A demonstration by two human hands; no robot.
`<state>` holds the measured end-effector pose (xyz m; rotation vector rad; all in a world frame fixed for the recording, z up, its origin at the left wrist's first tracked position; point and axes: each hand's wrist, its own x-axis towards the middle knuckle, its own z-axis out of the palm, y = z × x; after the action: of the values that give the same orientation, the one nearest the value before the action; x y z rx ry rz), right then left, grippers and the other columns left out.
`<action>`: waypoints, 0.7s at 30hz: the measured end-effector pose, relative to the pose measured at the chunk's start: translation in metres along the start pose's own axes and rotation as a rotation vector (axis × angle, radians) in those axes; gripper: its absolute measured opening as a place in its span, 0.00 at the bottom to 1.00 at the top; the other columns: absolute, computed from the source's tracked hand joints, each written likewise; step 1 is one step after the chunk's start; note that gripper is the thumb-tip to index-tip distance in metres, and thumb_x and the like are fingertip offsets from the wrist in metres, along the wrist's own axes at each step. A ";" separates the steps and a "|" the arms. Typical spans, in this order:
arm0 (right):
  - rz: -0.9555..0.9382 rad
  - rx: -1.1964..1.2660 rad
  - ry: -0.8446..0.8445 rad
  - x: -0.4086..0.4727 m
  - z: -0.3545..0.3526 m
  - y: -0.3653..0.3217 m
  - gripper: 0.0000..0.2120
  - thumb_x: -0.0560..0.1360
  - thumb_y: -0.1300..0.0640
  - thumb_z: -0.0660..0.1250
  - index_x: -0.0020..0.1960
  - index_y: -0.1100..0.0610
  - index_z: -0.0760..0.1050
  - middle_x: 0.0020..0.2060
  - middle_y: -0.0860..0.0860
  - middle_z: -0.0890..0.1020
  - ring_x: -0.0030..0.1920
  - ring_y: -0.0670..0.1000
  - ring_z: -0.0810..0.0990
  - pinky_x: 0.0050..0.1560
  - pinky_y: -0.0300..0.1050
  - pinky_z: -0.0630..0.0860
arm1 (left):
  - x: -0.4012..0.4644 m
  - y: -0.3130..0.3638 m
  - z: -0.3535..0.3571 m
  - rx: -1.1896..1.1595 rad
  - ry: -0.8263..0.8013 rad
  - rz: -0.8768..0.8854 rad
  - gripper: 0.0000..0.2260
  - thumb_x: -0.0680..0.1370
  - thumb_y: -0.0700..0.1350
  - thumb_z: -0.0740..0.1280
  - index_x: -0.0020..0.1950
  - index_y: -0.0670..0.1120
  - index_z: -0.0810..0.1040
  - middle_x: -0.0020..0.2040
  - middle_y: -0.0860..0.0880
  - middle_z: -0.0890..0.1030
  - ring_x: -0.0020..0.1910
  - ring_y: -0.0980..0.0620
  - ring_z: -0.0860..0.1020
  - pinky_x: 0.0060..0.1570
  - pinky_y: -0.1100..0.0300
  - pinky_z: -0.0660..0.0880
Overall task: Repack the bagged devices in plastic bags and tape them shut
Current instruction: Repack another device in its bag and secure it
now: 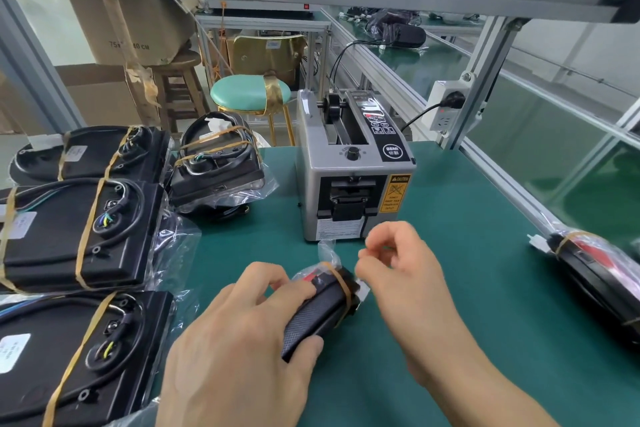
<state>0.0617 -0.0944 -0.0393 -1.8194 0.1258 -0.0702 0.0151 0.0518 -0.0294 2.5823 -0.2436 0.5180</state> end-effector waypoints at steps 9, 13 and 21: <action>-0.047 0.027 -0.147 -0.005 0.010 0.006 0.08 0.72 0.62 0.67 0.43 0.49 0.76 0.41 0.40 0.77 0.38 0.37 0.74 0.40 0.30 0.67 | 0.000 -0.005 0.000 0.017 0.056 0.006 0.17 0.53 0.56 0.72 0.41 0.57 0.82 0.46 0.62 0.72 0.40 0.58 0.71 0.23 0.63 0.71; -0.052 0.093 -0.171 -0.005 0.009 0.006 0.08 0.71 0.59 0.66 0.44 0.46 0.76 0.40 0.39 0.78 0.38 0.38 0.73 0.41 0.31 0.66 | 0.000 -0.005 -0.001 0.008 0.045 0.020 0.18 0.53 0.54 0.78 0.40 0.57 0.79 0.44 0.62 0.73 0.39 0.58 0.70 0.22 0.63 0.70; -0.092 0.057 -0.205 -0.005 0.015 0.008 0.07 0.75 0.59 0.67 0.46 0.47 0.75 0.43 0.41 0.77 0.40 0.38 0.73 0.41 0.31 0.67 | -0.001 -0.007 -0.001 0.002 0.020 0.017 0.21 0.55 0.56 0.71 0.48 0.61 0.81 0.45 0.63 0.72 0.41 0.60 0.71 0.21 0.59 0.74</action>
<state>0.0580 -0.0812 -0.0510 -1.7637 -0.1036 0.0477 0.0158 0.0583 -0.0317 2.5780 -0.2589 0.5508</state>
